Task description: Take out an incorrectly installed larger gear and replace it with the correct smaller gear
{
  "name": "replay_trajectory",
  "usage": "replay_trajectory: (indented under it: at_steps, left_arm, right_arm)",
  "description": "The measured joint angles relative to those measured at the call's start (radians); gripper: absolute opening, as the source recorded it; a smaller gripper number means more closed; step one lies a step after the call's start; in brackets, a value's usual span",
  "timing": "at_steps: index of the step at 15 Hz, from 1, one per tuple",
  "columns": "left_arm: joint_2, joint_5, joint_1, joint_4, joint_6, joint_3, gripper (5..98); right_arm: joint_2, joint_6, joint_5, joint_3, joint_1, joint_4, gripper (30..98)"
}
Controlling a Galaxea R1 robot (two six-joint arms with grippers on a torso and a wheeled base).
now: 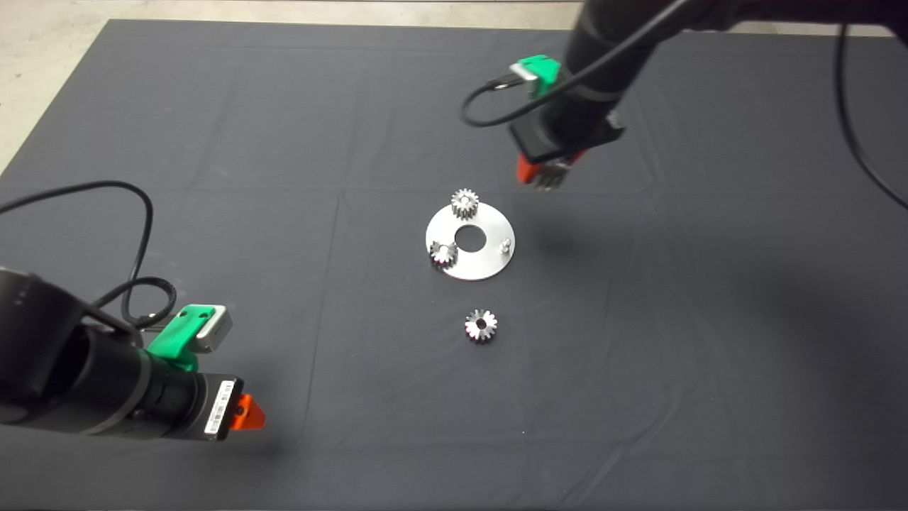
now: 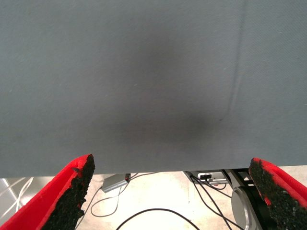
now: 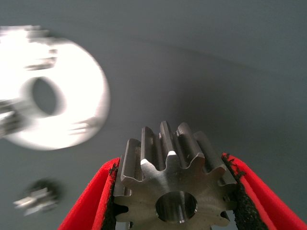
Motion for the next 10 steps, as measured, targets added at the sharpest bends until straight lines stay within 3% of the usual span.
replay_trajectory:
  at_steps: [2,4,7,10]
  left_arm:
    - [0.019,0.001,0.001,0.0,-0.001,-0.003,83.9]
    - [0.038,-0.004,0.0,0.0,-0.003,-0.005,83.9]
    - [0.033,0.004,0.006,0.0,-0.007,-0.006,83.9]
    - [0.036,0.002,0.005,0.001,-0.007,-0.006,83.9]
  right_arm:
    - [-0.116,-0.011,-0.026,0.0,-0.052,0.0,49.6]
    - [-0.169,-0.025,-0.042,0.01,-0.128,0.0,49.7]
    - [-0.174,-0.034,0.004,0.054,-0.211,0.003,49.7]
    - [-0.209,-0.034,-0.012,0.064,-0.242,0.002,49.9]
